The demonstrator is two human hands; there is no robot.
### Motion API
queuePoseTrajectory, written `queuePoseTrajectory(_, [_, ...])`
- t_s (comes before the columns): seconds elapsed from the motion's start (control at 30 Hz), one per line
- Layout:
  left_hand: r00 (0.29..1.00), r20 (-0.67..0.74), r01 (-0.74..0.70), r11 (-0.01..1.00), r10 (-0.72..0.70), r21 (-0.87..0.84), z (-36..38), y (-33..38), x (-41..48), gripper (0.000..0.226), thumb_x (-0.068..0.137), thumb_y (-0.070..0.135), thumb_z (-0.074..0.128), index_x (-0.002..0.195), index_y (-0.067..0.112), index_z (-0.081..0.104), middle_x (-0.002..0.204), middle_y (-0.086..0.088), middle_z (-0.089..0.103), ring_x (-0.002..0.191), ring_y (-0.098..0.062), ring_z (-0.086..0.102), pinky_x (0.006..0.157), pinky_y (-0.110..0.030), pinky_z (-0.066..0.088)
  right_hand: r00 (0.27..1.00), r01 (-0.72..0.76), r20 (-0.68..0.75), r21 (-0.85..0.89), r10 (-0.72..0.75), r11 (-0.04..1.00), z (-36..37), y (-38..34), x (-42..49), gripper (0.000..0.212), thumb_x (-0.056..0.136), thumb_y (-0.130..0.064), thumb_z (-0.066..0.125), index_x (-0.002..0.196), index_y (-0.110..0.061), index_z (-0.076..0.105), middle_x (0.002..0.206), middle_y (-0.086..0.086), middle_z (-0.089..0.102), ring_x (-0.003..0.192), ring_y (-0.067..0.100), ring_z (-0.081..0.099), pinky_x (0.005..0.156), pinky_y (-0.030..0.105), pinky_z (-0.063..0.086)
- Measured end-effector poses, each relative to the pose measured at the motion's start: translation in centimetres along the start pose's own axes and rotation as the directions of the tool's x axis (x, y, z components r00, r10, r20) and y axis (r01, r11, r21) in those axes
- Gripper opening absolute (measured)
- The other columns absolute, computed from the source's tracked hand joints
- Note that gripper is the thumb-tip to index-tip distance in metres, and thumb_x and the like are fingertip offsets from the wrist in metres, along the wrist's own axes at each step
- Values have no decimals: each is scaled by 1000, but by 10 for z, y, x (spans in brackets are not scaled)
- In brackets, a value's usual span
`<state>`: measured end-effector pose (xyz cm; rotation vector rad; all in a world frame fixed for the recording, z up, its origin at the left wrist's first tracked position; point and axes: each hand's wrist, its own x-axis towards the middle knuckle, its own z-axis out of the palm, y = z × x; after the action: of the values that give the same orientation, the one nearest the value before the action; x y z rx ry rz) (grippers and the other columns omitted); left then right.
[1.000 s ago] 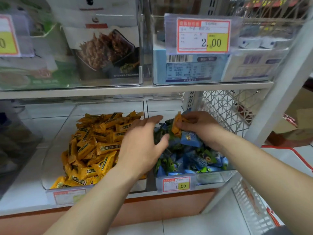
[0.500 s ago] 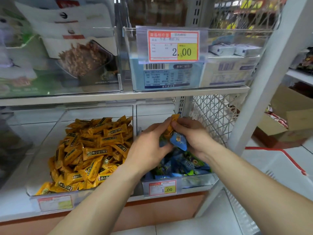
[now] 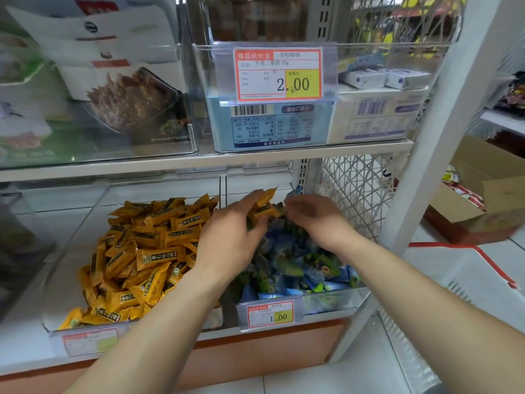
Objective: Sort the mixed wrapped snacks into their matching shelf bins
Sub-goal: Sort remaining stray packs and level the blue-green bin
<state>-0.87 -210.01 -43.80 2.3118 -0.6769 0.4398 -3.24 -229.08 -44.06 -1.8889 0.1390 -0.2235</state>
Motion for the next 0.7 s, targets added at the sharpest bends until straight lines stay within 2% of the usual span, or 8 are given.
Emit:
queuePoseTrajectory(0.1, [998, 18, 58, 991, -56, -117, -2, -2, 2, 40, 94, 38, 61, 134, 35, 56, 89, 11, 70, 77, -8, 63, 67, -23, 50, 995, 86, 49, -29, -84, 996, 2, -7, -1, 30, 96, -17, 62, 123, -29, 62, 112, 1, 70, 104, 15, 66, 91, 27, 53])
queuePoseTrajectory(0.23, [993, 73, 110, 940, -91, -322, -6, 4, 0, 24, 96, 24, 63, 119, 31, 66, 98, 22, 68, 89, 8, 62, 74, -6, 43, 990, 77, 102, 161, -94, 984, 22, -18, -10, 27, 95, -11, 64, 118, -25, 63, 97, 5, 72, 78, 19, 73, 65, 27, 56])
queuePoseTrajectory(0.3, [992, 89, 116, 933, -91, -340, -11, 6, -1, 24, 96, 29, 63, 120, 31, 65, 102, 21, 68, 96, 8, 61, 79, -9, 46, 996, 51, 54, 254, -66, 966, 25, -23, -12, 22, 92, -9, 68, 113, -16, 66, 90, 6, 73, 73, 22, 73, 66, 29, 58])
queuePoseTrajectory(0.4, [987, 128, 139, 918, -98, -370, -22, 8, -2, 42, 89, 35, 71, 129, 30, 59, 108, 14, 69, 99, 2, 63, 83, -20, 52, 1000, 9, 24, 406, -21, 914, 28, -30, -13, 22, 89, -7, 71, 110, -8, 67, 94, 15, 74, 86, 30, 73, 75, 38, 61])
queuePoseTrajectory(0.5, [993, 65, 113, 938, -96, -328, -34, 7, -3, 39, 83, 31, 78, 119, 32, 62, 98, 16, 71, 90, 3, 65, 77, -14, 50, 997, 11, 66, 454, -46, 891, 36, -38, -14, 17, 92, -17, 69, 109, -12, 69, 95, 15, 75, 87, 31, 74, 73, 37, 61])
queuePoseTrajectory(0.6, [975, -88, 177, 950, -205, -256, -54, -10, -1, 24, 86, 31, 75, 107, 36, 64, 84, 19, 70, 76, 5, 65, 64, -7, 45, 991, 11, 119, 331, -53, 944, 34, -44, -9, 22, 100, -33, 55, 119, -26, 65, 95, 6, 76, 78, 28, 74, 65, 33, 60])
queuePoseTrajectory(0.67, [963, -164, 206, 977, -213, -55, -69, -30, -3, 24, 87, 37, 72, 110, 34, 64, 87, 16, 69, 74, 0, 64, 62, -13, 45, 998, 1, 60, 200, -13, 980, 27, -41, -3, 23, 101, -30, 54, 123, -28, 60, 99, 5, 74, 77, 27, 73, 69, 38, 57])
queuePoseTrajectory(0.7, [965, -160, 220, 972, -205, 78, -76, -39, -5, 31, 88, 40, 70, 117, 31, 63, 96, 7, 71, 85, -11, 65, 67, -23, 49, 999, 28, 37, 93, -31, 995, 22, -37, -1, 22, 99, -28, 56, 120, -27, 61, 100, 5, 73, 80, 25, 72, 73, 38, 56])
